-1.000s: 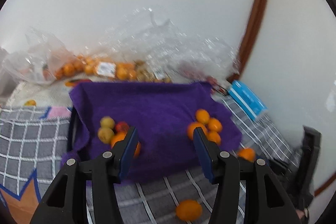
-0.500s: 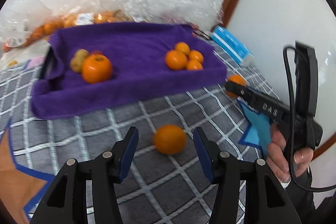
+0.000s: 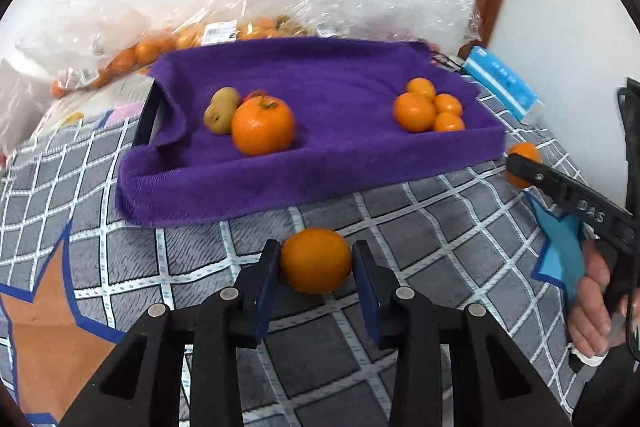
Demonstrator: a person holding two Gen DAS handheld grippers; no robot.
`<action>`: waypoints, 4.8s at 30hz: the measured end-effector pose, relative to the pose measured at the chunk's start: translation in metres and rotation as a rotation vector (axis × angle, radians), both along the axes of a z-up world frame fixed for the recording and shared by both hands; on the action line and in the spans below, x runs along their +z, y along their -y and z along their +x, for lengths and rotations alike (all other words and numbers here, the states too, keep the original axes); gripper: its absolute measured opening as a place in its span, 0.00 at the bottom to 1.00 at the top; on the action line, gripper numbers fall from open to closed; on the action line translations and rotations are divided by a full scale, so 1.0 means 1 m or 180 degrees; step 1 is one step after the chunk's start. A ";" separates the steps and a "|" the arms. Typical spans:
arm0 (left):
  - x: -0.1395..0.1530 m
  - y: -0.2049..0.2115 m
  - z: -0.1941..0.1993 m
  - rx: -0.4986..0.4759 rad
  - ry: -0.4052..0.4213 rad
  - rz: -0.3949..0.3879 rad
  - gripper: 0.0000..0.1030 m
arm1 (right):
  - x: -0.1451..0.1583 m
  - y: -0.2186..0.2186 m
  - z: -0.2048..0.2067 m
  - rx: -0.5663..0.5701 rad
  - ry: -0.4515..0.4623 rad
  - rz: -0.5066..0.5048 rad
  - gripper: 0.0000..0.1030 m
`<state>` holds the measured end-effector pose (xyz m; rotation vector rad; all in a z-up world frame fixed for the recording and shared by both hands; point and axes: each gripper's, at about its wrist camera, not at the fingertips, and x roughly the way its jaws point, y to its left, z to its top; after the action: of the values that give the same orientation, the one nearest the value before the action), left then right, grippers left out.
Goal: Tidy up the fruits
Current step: 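Grasp a large orange from the cover with the left gripper while the right gripper holds its orange, then lift both held oranges toward the purple towel with both grippers, then lower both oranges onto the towel and open both grippers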
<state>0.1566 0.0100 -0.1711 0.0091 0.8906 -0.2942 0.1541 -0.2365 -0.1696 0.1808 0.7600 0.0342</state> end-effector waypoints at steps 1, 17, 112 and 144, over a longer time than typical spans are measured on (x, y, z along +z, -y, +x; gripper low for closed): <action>-0.001 -0.001 0.000 0.0012 -0.0019 -0.0005 0.34 | 0.000 -0.001 0.000 0.0016 0.0005 -0.0011 0.41; 0.010 -0.020 -0.009 0.0107 0.0234 -0.0522 0.33 | 0.005 -0.009 -0.007 0.0154 0.0141 -0.0037 0.41; 0.033 -0.073 0.107 0.0990 0.0529 -0.0932 0.33 | -0.002 -0.073 0.144 0.0720 -0.0086 0.0005 0.42; 0.019 -0.056 0.118 0.0861 0.0443 -0.0874 0.33 | 0.009 -0.062 0.129 0.0525 0.0032 0.0122 0.42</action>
<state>0.2748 0.0662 -0.1526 -0.3389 0.6977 -0.1586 0.2833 -0.1748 -0.1609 0.1538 0.7631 0.2062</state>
